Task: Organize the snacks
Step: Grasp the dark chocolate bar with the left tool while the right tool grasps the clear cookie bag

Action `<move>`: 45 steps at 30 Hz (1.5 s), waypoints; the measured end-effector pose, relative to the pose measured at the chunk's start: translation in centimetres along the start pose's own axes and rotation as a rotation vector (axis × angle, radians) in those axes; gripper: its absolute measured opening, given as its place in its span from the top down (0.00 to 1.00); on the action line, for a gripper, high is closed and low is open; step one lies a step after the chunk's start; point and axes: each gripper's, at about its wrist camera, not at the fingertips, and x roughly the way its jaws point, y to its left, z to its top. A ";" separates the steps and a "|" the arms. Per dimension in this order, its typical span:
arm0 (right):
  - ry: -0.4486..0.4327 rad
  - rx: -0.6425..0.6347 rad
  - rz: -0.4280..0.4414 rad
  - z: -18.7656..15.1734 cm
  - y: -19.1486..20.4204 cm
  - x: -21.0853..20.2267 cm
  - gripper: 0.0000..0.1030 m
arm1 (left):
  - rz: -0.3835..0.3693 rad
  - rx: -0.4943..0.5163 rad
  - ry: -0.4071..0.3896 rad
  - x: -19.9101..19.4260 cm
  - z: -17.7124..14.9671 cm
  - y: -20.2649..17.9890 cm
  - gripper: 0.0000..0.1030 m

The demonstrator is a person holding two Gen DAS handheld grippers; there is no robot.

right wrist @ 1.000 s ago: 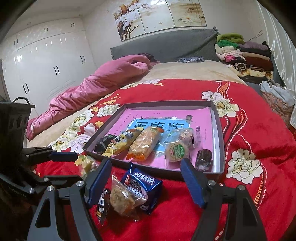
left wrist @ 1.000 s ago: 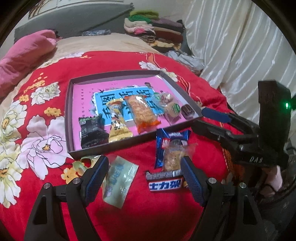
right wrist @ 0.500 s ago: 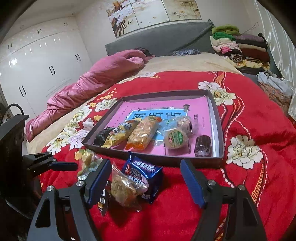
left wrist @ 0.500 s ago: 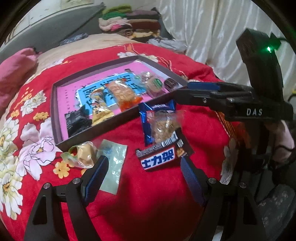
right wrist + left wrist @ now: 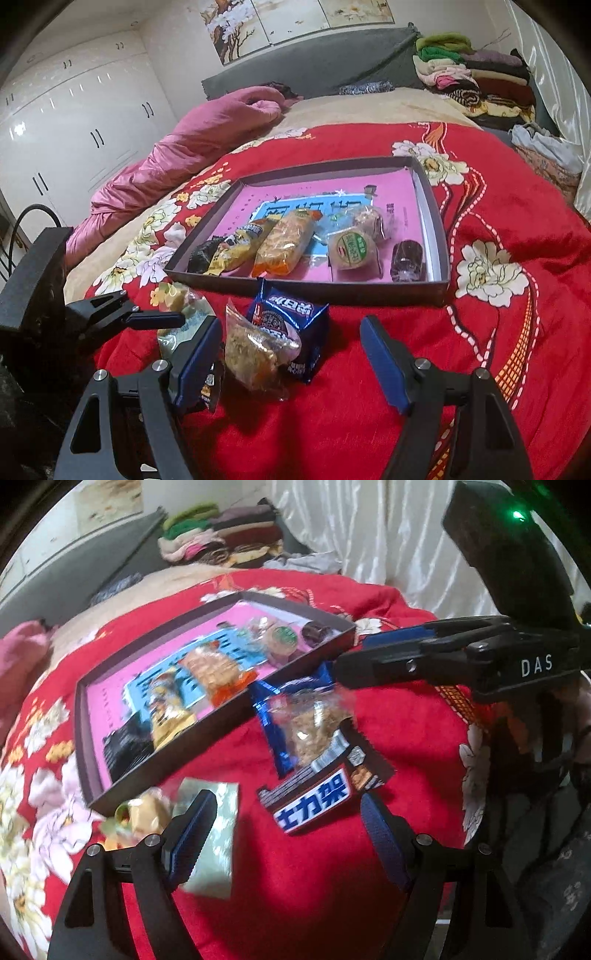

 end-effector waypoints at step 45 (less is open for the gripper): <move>0.159 -0.016 -0.058 -1.6 4.8 5.1 0.61 | -0.158 -0.281 0.033 0.5 -1.3 4.0 0.67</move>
